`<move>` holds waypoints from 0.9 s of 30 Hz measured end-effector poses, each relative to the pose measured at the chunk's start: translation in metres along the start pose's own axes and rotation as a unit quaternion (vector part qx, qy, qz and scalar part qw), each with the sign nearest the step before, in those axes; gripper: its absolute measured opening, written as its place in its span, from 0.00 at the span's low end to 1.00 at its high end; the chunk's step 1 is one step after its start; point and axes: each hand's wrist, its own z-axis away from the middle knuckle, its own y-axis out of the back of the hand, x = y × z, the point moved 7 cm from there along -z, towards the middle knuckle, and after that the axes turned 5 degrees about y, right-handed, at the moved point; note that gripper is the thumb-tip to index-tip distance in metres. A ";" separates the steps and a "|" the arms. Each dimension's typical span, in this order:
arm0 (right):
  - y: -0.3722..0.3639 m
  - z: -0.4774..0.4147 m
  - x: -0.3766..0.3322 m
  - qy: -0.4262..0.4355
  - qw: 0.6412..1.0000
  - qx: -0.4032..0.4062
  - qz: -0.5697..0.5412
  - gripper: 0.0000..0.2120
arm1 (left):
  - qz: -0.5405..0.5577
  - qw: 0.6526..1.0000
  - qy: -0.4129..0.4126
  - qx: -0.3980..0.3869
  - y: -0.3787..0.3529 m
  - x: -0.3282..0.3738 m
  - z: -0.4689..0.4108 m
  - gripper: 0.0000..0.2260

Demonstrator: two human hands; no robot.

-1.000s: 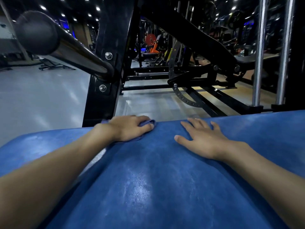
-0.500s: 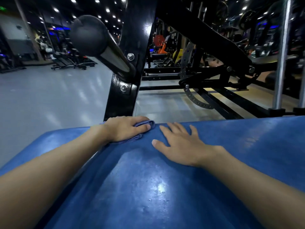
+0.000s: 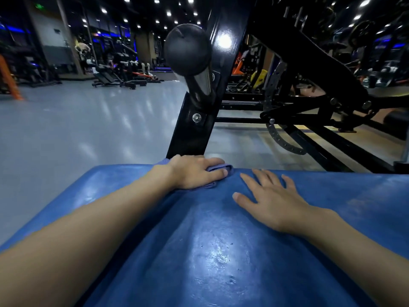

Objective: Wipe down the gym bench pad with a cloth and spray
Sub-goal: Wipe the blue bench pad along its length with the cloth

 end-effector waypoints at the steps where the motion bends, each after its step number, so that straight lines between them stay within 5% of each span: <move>1: 0.001 0.000 0.000 -0.004 1.000 -0.009 0.004 0.34 | 0.000 1.000 -0.004 -0.001 0.000 -0.006 0.002 0.21; 17: -0.002 -0.056 -0.138 0.114 0.993 -0.014 -0.027 0.34 | 0.025 0.994 0.108 -0.011 0.019 -0.154 0.047 0.25; 27: -0.004 -0.062 -0.150 0.105 0.994 0.014 -0.003 0.33 | 0.108 0.975 0.192 0.028 0.020 -0.212 0.067 0.28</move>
